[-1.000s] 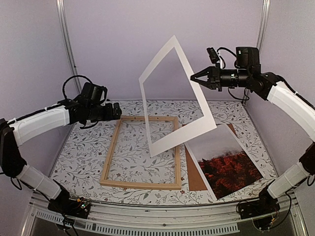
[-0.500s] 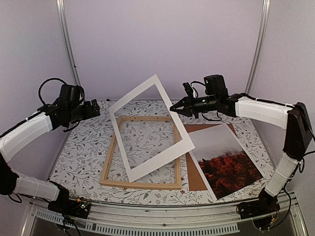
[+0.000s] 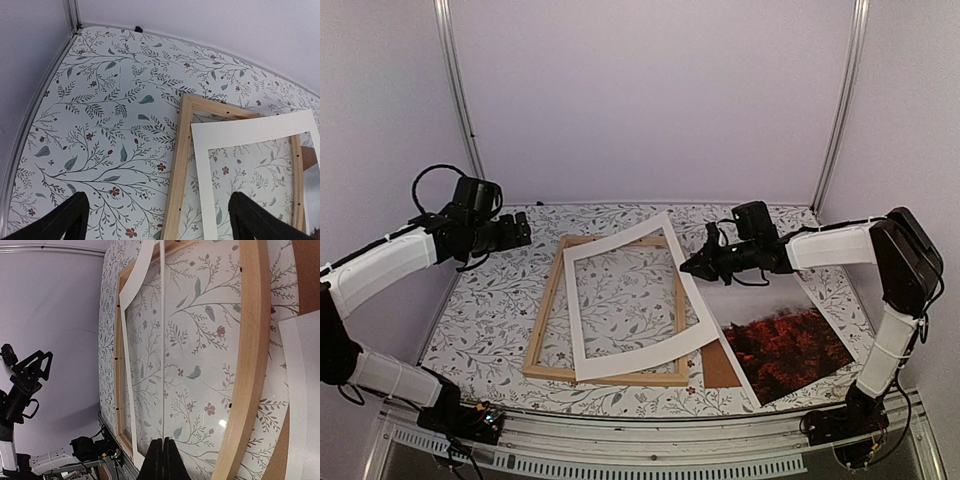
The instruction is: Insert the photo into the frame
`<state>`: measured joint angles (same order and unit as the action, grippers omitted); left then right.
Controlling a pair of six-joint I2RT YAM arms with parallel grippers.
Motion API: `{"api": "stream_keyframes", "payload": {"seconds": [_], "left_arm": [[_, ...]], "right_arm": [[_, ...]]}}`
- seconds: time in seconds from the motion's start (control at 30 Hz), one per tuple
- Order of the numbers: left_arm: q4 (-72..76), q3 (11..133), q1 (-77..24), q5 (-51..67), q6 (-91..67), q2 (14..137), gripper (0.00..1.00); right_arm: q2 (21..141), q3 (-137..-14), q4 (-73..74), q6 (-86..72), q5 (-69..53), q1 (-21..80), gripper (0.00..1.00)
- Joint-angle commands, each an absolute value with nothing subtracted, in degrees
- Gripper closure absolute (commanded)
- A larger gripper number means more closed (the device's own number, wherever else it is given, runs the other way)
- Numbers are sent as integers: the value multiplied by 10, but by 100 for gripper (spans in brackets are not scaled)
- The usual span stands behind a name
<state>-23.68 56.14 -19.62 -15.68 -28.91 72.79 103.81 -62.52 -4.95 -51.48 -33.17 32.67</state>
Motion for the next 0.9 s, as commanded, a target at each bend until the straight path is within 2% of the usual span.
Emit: {"api": "stream_keyframes", "payload": {"seconds": [0.0,0.4,0.87], "left_arm": [[-229,555,-212,-156,-283,744,0],[-219,568,-236,-157,-285,770,0],[-216,571,-250,-162,-282,784,0]], "right_arm": [[1007,-579,-92,-548,-293,326,100],[935,-505,-118,-601,-221,334,100],[991,-540,-165,-640,-215,358,100]]}}
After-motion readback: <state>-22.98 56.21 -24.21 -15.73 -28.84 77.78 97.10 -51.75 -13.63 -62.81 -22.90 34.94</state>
